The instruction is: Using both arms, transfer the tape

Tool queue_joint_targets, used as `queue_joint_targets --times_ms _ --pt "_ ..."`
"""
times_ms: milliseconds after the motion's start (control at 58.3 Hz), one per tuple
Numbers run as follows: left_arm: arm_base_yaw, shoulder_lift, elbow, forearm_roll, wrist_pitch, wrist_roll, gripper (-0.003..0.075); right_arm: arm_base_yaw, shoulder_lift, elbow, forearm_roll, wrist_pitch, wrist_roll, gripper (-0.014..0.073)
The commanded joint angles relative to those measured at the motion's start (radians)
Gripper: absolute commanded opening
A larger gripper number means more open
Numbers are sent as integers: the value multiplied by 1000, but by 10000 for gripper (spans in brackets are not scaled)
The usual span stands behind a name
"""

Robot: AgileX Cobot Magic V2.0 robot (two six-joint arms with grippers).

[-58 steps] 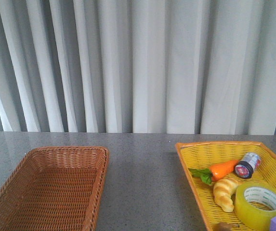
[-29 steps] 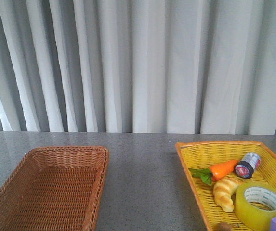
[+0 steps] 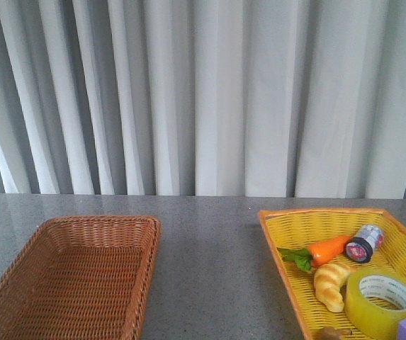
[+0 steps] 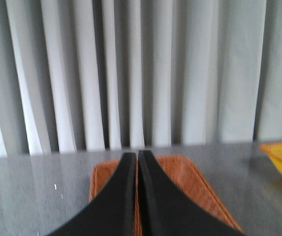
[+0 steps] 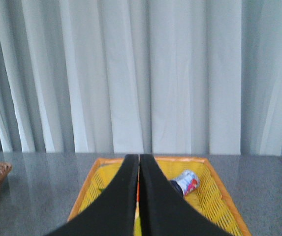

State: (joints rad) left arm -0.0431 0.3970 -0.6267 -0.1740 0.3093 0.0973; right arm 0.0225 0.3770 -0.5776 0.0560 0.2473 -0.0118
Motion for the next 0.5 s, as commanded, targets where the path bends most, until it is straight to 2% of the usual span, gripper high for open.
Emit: queue_joint_targets --times_ms 0,86,257,480 --pt "0 121 -100 -6 49 -5 -6 -6 102 -100 -32 26 -10 -6" --pt "0 192 -132 -7 119 -5 -6 -6 169 -127 -56 104 -10 -6" --pt "0 296 -130 -8 158 -5 -6 -6 269 -127 -50 249 -9 -6" --pt "0 368 -130 -4 173 -5 -4 -6 350 -127 -48 302 -9 -4"
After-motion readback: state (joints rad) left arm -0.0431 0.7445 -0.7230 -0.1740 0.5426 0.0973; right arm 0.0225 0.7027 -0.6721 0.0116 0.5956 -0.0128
